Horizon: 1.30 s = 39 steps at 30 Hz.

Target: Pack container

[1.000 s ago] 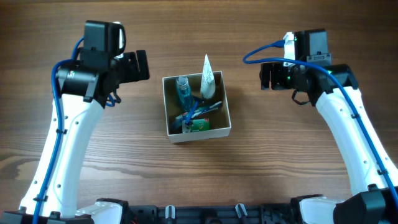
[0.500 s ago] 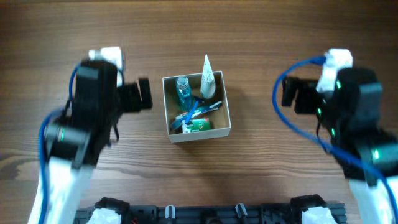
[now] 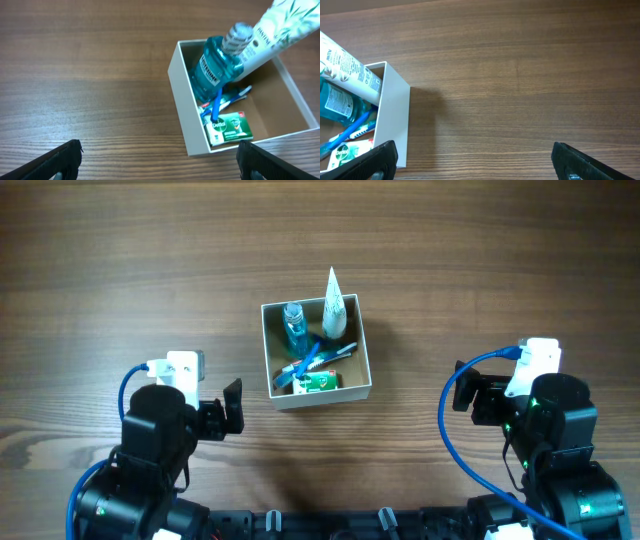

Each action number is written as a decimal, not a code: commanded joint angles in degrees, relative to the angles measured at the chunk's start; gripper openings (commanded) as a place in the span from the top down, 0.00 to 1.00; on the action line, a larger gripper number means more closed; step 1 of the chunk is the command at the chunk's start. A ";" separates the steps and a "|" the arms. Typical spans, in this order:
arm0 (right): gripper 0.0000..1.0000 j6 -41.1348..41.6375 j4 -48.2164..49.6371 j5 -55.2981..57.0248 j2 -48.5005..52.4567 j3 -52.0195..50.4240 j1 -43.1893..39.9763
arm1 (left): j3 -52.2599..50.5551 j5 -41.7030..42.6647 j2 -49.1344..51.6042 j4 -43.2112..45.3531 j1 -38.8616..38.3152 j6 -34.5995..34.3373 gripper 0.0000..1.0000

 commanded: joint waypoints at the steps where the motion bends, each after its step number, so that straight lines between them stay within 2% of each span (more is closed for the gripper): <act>1: 0.00 0.83 0.15 1.20 0.20 -0.52 0.09 | -0.31 0.31 0.81 0.52 -0.31 0.76 0.00; 18: 0.00 0.83 0.13 1.22 5.46 -0.52 0.09 | -0.31 0.31 1.27 0.50 -0.31 0.76 0.00; 24: 0.00 0.83 0.11 1.20 3.82 -0.52 0.09 | -0.31 0.33 1.27 0.50 -0.31 0.76 0.00; 30: 0.00 0.81 0.09 1.22 -3.52 -0.52 0.09 | -0.31 0.31 1.27 0.50 -0.31 0.76 0.00; 39: 0.00 0.61 -2.93 1.25 -24.13 -2.12 0.09 | -0.31 0.31 1.27 0.50 -0.31 0.76 0.00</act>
